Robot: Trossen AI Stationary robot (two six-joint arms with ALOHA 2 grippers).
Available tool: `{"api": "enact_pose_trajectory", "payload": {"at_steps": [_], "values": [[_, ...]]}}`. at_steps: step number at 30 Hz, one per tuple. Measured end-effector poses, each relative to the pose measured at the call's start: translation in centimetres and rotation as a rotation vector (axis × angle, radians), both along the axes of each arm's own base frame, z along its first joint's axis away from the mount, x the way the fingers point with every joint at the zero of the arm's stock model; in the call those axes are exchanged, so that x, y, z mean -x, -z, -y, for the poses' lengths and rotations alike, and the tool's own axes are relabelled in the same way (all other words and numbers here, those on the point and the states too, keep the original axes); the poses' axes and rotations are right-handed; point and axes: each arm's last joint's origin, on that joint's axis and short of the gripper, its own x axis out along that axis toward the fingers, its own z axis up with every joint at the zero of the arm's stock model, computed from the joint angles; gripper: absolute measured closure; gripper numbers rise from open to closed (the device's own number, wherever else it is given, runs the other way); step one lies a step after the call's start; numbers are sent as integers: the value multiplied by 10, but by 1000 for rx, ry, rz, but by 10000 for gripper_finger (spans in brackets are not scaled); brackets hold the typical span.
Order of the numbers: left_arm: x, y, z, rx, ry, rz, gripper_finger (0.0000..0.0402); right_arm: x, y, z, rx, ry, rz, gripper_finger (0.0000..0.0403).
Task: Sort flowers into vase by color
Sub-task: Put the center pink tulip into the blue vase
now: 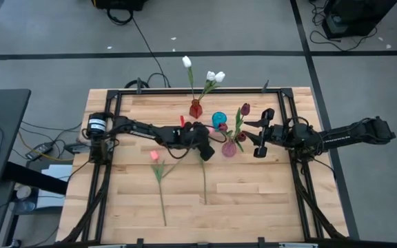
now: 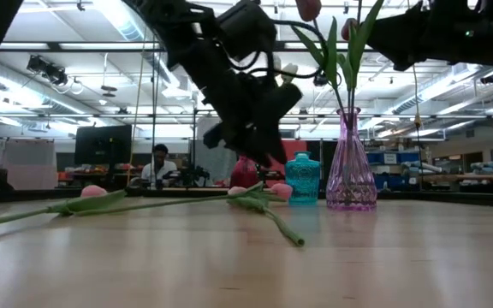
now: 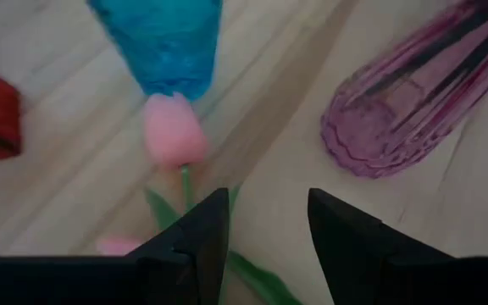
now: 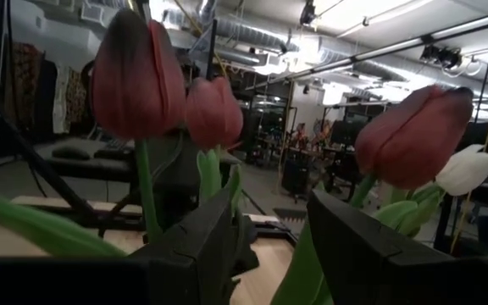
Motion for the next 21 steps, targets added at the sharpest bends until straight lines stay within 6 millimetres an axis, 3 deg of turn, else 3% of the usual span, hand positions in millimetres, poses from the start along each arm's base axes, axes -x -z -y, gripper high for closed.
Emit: {"api": "enact_pose_trajectory", "payload": {"at_steps": [8,16,21], "values": [[-30,15,-10,-70,22,-201,234,-1,1,0,3,-8,1,234],[-33,22,-20,-95,-20,-298,237,-1,1,0,6,-16,1,234],[-32,24,-22,-68,-6,-313,278,-1,1,0,7,-15,0,234]]}}
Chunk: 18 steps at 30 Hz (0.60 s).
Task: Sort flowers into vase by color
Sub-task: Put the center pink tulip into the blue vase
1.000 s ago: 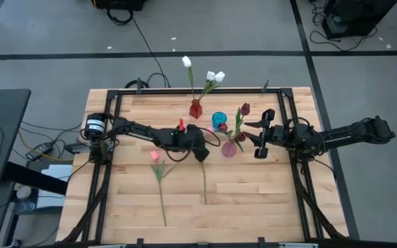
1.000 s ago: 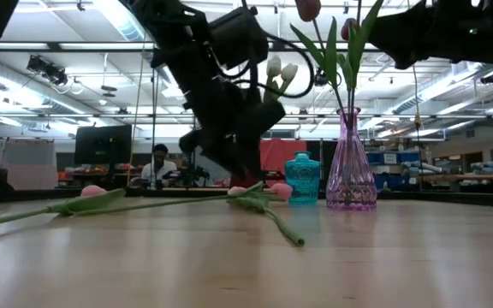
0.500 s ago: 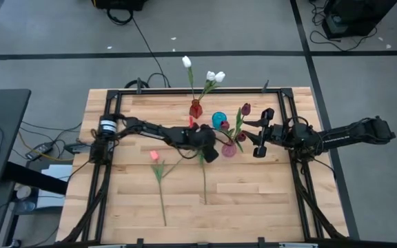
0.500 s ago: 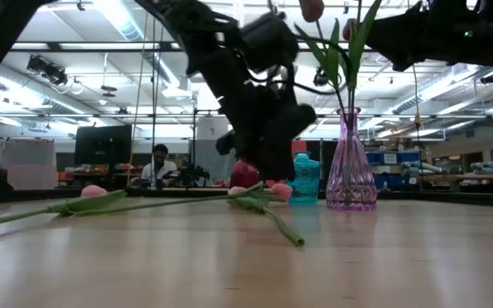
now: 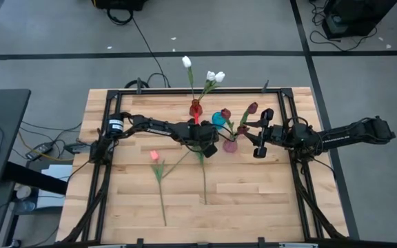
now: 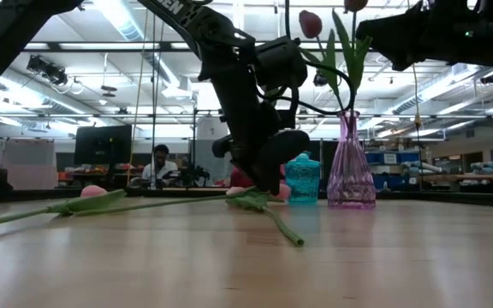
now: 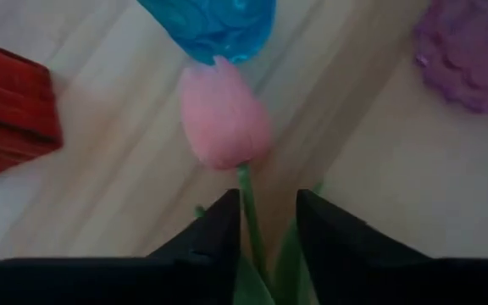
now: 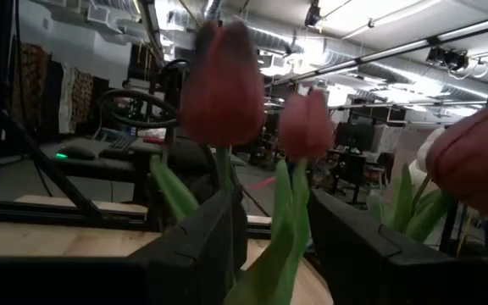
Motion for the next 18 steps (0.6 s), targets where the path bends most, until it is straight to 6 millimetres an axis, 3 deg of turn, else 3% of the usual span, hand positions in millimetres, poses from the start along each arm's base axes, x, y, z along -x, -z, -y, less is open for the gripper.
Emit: {"api": "enact_pose_trajectory", "payload": {"at_steps": [11,18], "values": [[5,3,5,49,45,-63,392,0,0,0,-2,-1,0,234],[6,-5,13,28,75,-58,396,0,0,0,-2,-1,0,234]]}}
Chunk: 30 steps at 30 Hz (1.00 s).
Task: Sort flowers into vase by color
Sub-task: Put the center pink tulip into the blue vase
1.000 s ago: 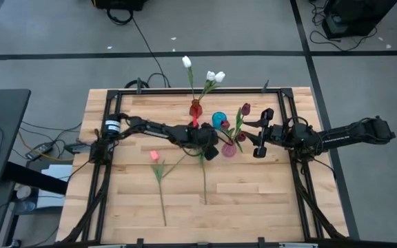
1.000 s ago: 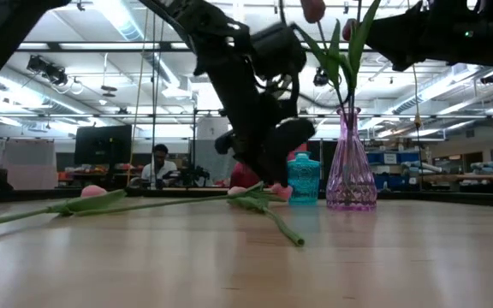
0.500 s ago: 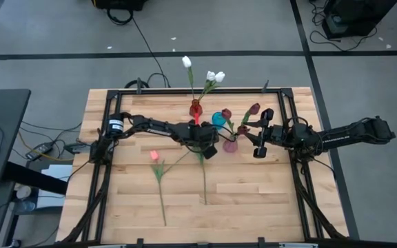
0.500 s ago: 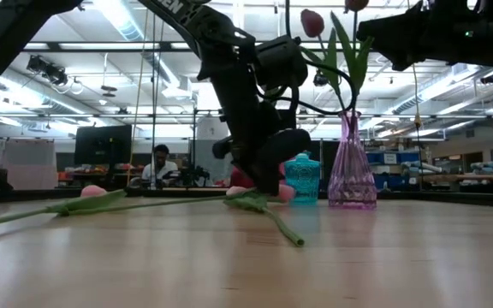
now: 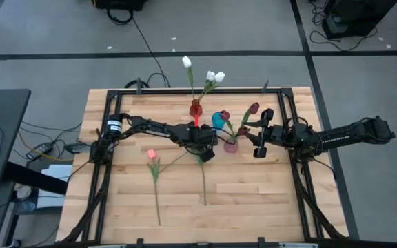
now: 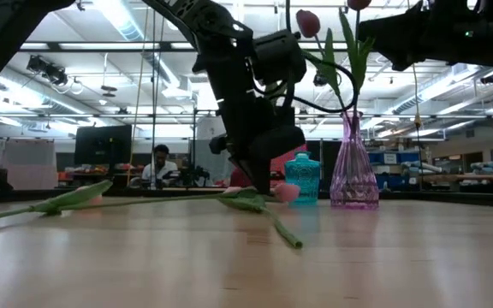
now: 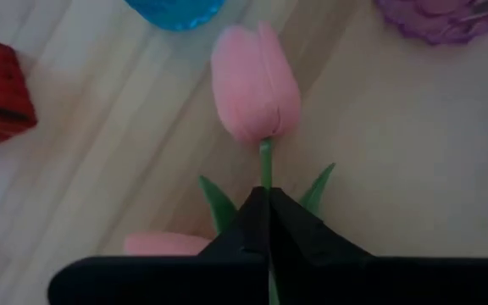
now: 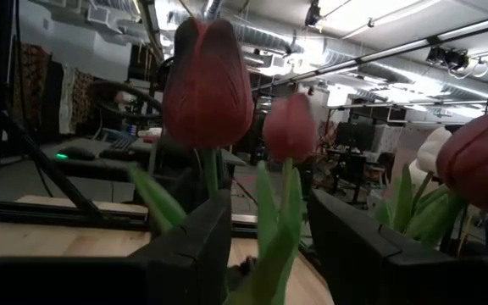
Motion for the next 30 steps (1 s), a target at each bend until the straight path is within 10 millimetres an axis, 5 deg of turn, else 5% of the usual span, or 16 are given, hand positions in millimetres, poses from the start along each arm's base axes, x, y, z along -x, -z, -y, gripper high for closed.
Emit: {"api": "enact_pose_trajectory", "payload": {"at_steps": [18,24,30], "values": [[24,-43,22,-88,35,-19,398,0,0,0,0,-3,-1,234],[50,-34,23,-79,14,61,398,0,0,0,1,-9,-1,234],[85,-40,20,-72,-19,325,398,0,0,0,1,-9,0,234]]}}
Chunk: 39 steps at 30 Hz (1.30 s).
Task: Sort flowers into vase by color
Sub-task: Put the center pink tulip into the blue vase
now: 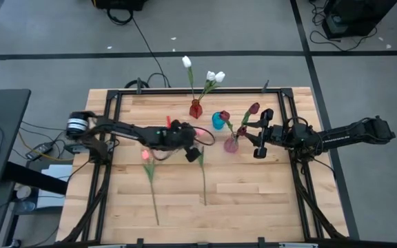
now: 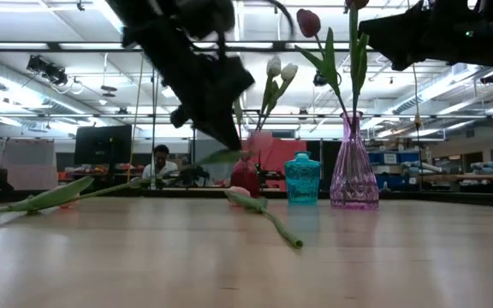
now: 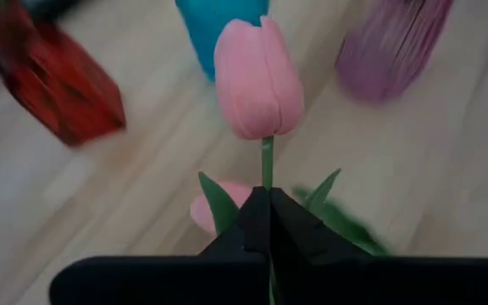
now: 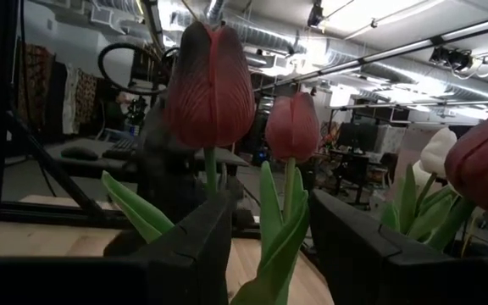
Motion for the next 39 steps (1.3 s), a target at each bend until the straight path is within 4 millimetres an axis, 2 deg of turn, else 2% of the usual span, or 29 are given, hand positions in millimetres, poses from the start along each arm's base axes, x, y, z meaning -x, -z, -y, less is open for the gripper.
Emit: {"api": "enact_pose_trajectory", "payload": {"at_steps": [6,11,18,24,27,31,39], "values": [[26,-21,-1,-83,9,352,398,0,0,0,0,1,1,234],[27,-45,-1,-201,55,614,398,0,-1,0,0,1,7,234],[27,-80,-3,-432,19,810,397,0,-1,0,0,1,9,234],[34,-99,-10,-511,-40,973,397,0,-1,0,0,1,9,234],[34,-101,-17,-524,-74,1040,396,0,-1,0,0,1,11,234],[24,-96,-24,-539,-92,1098,396,0,-1,0,0,1,16,234],[-17,-87,-36,-656,-105,1145,396,0,-1,0,0,0,15,234]]}}
